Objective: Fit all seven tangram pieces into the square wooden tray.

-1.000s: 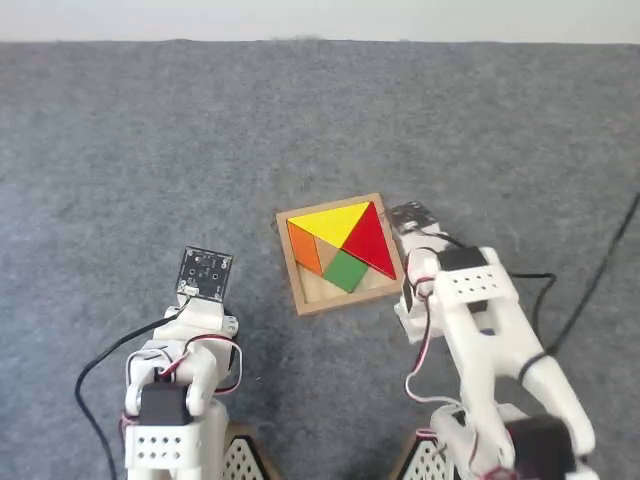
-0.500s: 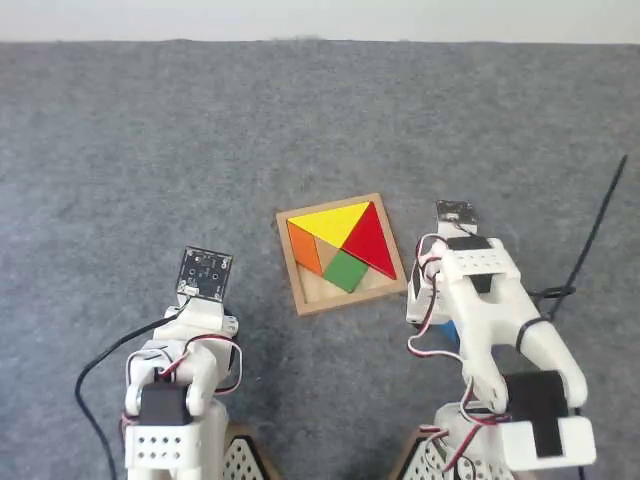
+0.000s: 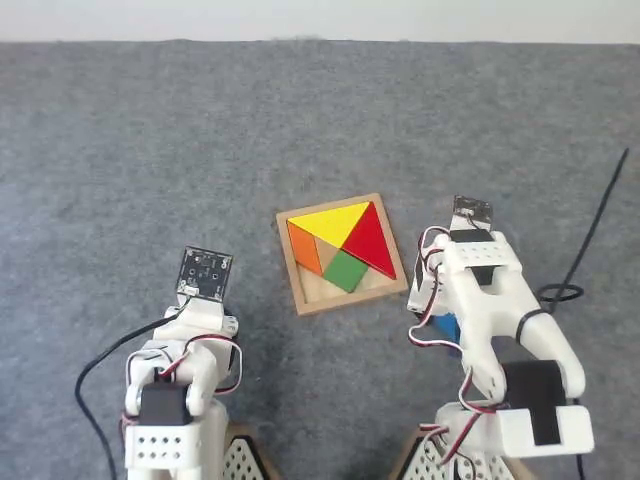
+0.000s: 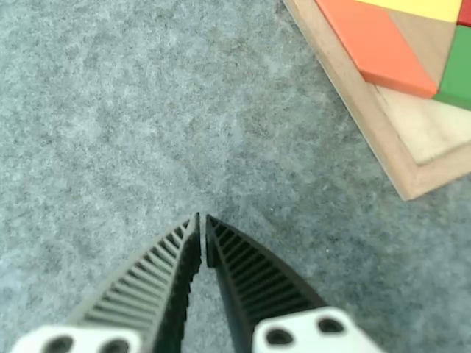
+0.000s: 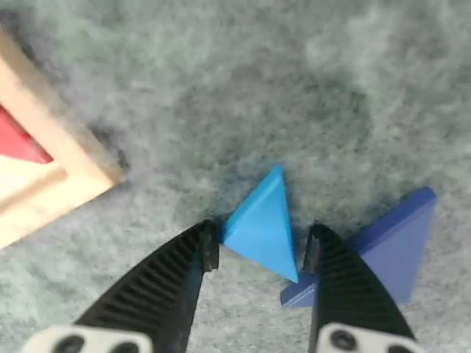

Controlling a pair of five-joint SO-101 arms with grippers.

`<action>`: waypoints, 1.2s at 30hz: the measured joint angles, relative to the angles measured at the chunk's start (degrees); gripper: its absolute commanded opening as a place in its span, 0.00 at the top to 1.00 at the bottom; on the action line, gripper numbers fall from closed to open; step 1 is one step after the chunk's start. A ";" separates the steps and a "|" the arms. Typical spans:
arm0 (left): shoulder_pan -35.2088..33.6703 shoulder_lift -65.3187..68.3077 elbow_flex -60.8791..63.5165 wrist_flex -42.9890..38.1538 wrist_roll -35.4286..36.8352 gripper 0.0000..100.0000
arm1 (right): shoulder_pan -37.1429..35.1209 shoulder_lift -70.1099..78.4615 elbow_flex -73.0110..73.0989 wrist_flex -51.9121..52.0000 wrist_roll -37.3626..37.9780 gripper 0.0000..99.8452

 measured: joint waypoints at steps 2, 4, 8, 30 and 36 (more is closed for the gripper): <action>0.00 0.00 0.00 0.00 0.00 0.99 | 0.00 0.00 0.00 0.00 0.00 0.88; 0.00 0.00 0.00 0.00 0.00 0.99 | 0.26 0.00 0.00 0.00 0.00 0.93; 0.00 0.00 0.00 0.00 0.00 0.99 | 1.05 0.00 0.18 -0.44 0.79 0.98; 0.00 0.00 0.00 0.00 0.00 0.99 | -19.25 0.62 -19.78 -0.88 -10.90 0.98; 0.00 0.00 0.00 0.00 0.00 0.99 | -25.23 0.62 -19.87 -4.31 -17.85 0.98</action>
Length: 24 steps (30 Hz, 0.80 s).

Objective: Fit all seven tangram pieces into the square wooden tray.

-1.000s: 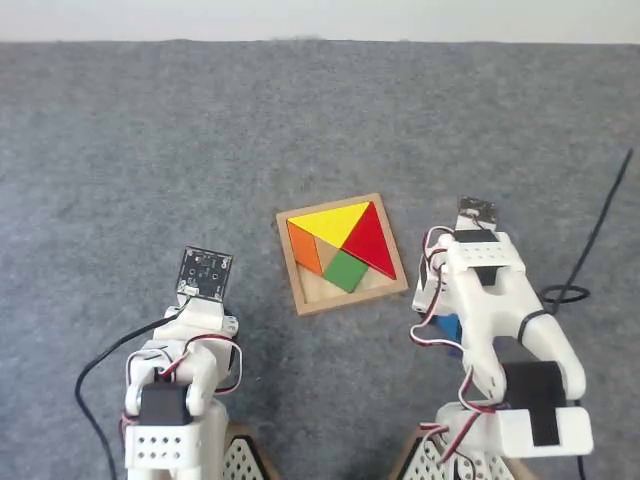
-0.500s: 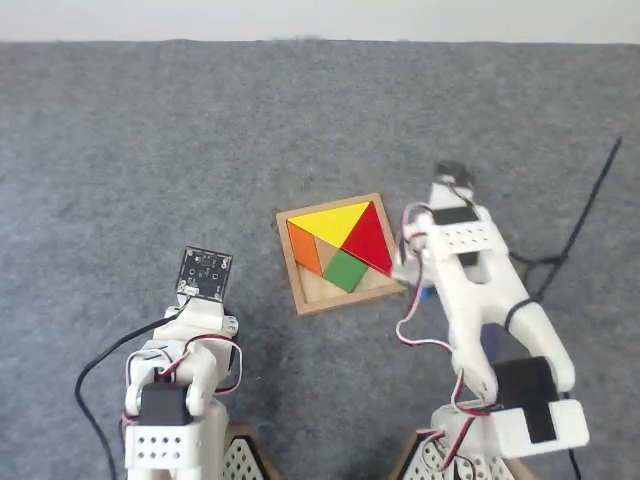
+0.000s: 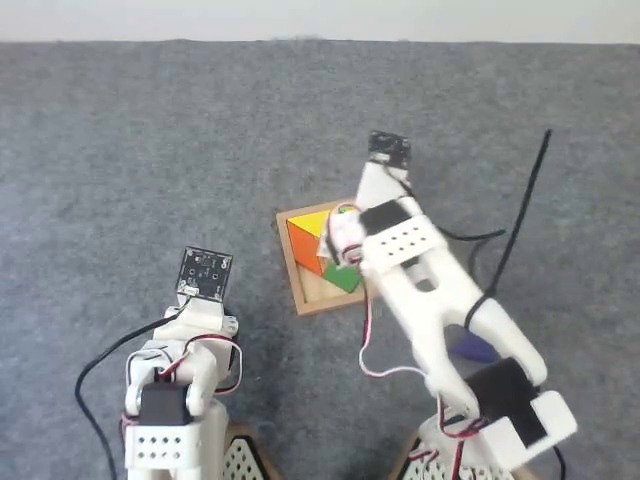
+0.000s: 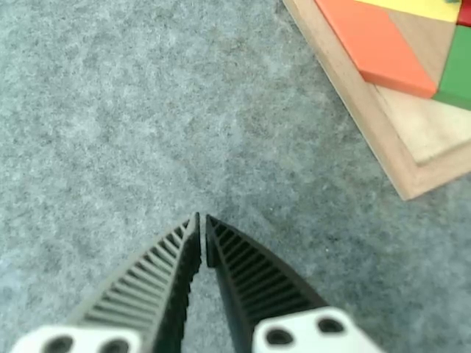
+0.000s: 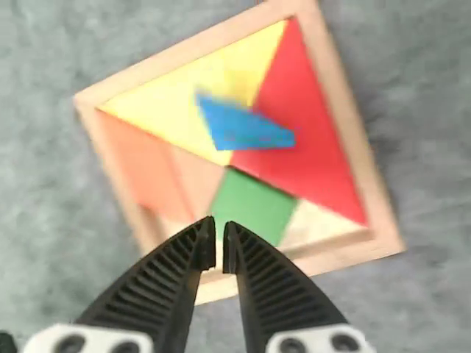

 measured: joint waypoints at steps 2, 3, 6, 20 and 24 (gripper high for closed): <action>0.00 0.00 0.00 0.00 0.00 0.99 | -2.55 0.00 0.00 -0.35 -1.14 0.98; 0.00 0.00 0.00 0.00 0.00 0.99 | -3.69 0.00 0.00 -0.35 -1.49 0.98; 0.00 0.00 0.00 0.00 0.00 0.99 | -6.33 0.00 0.00 -0.35 -2.11 0.98; 0.00 0.00 0.00 0.00 0.00 0.99 | 5.19 6.42 -12.13 -0.88 12.92 0.89; 0.00 0.00 0.00 0.00 0.00 0.99 | 5.10 13.10 -22.07 1.41 15.56 0.89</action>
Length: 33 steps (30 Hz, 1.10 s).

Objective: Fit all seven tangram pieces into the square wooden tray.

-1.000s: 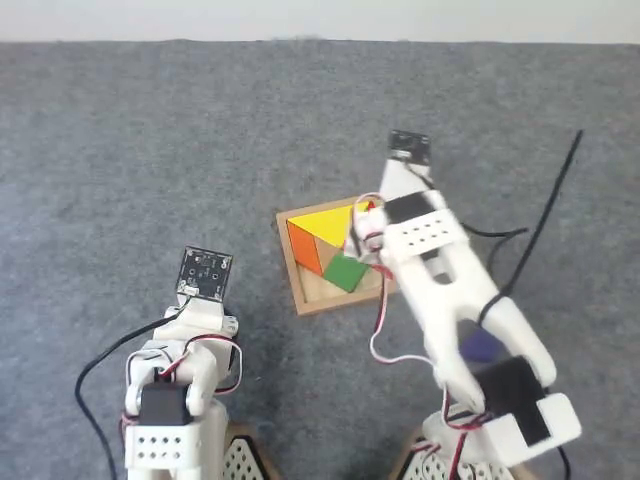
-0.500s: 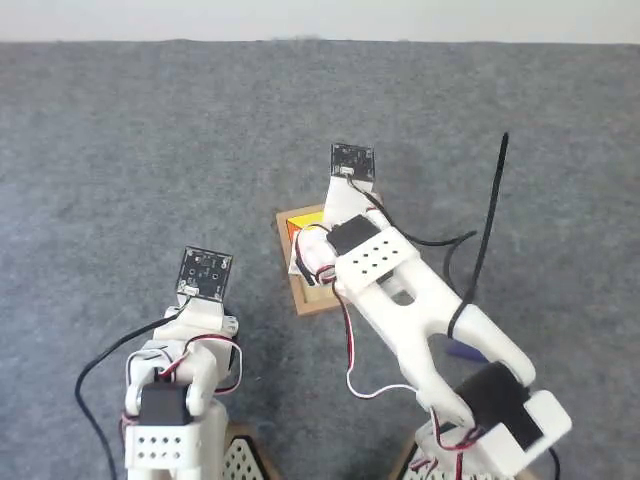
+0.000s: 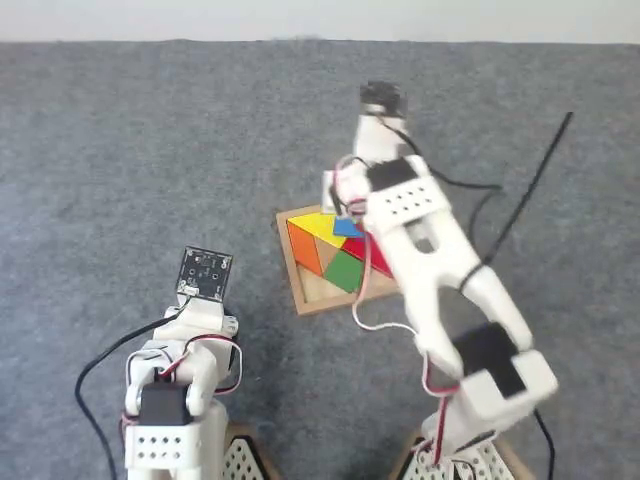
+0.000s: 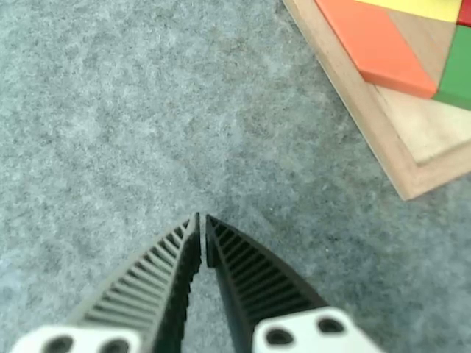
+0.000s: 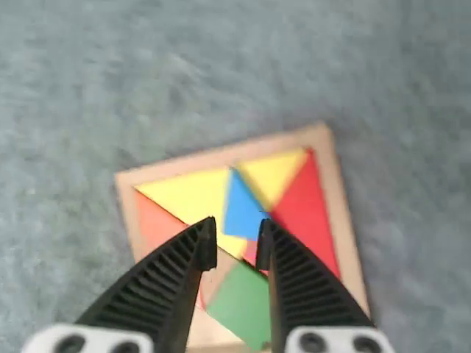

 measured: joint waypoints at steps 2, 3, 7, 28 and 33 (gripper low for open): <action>0.00 0.00 0.00 0.00 0.00 0.99 | -1.32 4.57 -4.31 0.00 2.11 0.89; 0.00 0.00 0.00 0.00 0.00 0.99 | -1.93 7.12 -6.07 0.00 2.99 0.89; 0.00 0.00 0.00 0.00 0.00 0.99 | -3.52 16.97 -12.92 0.00 5.71 0.89; 0.00 0.00 0.00 0.00 0.00 0.99 | 4.48 23.65 -19.16 7.03 7.65 0.95; 0.00 0.00 0.00 0.00 0.00 0.99 | 5.45 23.65 -19.16 9.67 7.65 0.95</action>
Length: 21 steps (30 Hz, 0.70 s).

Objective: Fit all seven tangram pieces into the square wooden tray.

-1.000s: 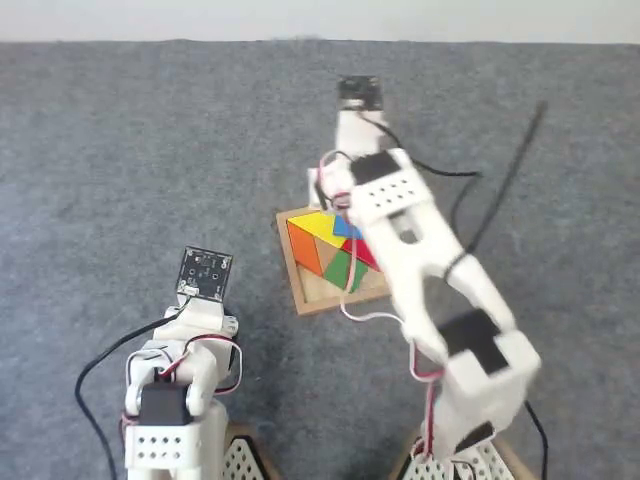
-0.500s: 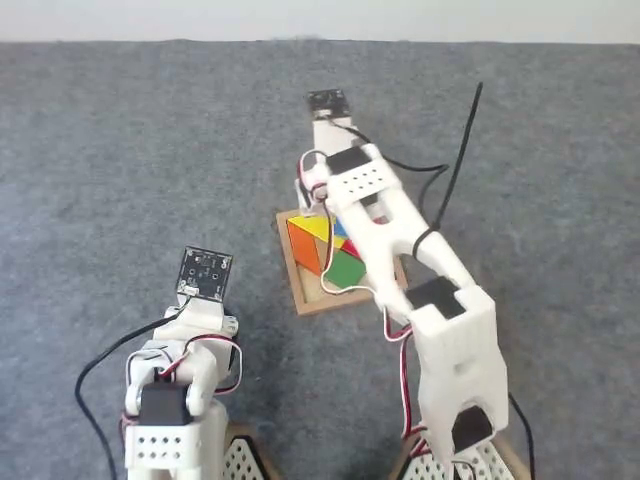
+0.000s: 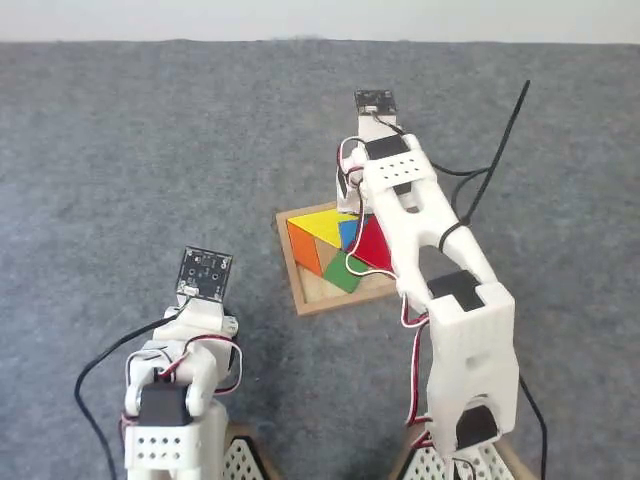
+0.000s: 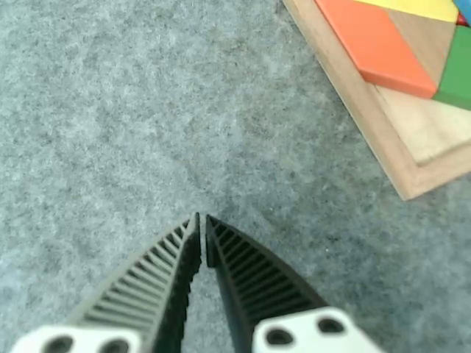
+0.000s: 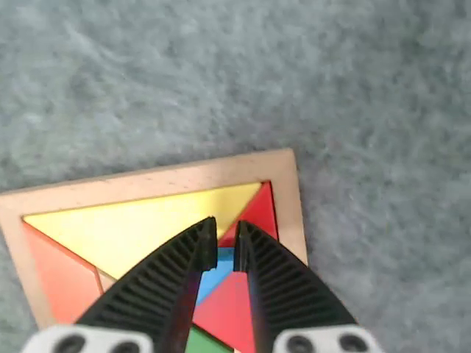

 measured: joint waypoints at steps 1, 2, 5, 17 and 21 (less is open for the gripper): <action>0.00 0.00 0.00 0.00 0.00 0.99 | 0.00 0.00 0.00 0.70 0.00 0.95; 0.00 0.00 0.00 0.00 0.00 0.99 | -0.18 0.00 0.00 1.05 0.18 0.97; 0.00 0.00 0.00 0.00 0.00 0.99 | -0.62 -0.09 0.00 1.14 2.20 0.99; 0.00 0.00 0.00 0.00 0.00 0.99 | -6.59 -3.60 0.00 -3.43 8.97 0.97; 0.00 0.00 0.00 0.00 0.00 0.99 | -6.07 -0.70 0.00 -3.52 9.49 0.97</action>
